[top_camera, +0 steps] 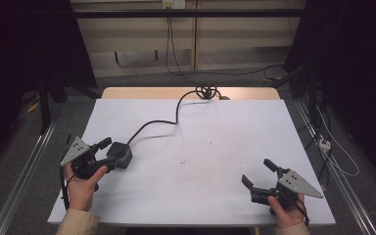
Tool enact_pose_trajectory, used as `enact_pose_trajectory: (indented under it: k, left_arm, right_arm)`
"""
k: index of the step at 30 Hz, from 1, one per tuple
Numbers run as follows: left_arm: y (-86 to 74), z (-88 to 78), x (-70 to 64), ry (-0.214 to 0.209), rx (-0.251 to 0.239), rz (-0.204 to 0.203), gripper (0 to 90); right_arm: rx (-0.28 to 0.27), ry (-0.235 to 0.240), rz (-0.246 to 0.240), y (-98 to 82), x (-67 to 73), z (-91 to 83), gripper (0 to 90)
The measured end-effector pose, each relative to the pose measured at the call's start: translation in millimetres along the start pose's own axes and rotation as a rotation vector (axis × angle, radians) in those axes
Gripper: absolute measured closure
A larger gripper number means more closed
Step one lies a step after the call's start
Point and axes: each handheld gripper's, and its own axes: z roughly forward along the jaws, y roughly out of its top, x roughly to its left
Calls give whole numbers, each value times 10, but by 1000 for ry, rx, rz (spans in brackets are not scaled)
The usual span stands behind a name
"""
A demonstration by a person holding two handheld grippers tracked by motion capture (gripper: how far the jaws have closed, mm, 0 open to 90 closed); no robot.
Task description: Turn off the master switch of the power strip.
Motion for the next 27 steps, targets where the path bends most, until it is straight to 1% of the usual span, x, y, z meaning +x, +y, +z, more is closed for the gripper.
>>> enact_pose_trajectory:
  k: [2, 7, 8, 15, 18, 27]
  left_arm:
    - [5, 1, 6, -13, 1, 2, 348]
    - [5, 2, 28, -21, 11, -2, 431]
    - [4, 1, 31, -23, 12, -7, 438]
    - [3, 1, 49, -29, 27, -9, 494]
    - [4, -2, 54, -30, 29, -6, 538]
    - [1, 2, 65, -35, 50, -10, 606]
  right_arm:
    - [1, 1, 2, 0, 0, 0, 39]
    - [0, 1, -2, 3, 5, -2, 40]
    - [0, 1, -2, 3, 4, -2, 40]
    - [0, 2, -4, 4, 7, -2, 41]
    - [-1, 3, -6, 5, 7, -2, 41]
    - [-1, 2, -7, 6, 9, -2, 43]
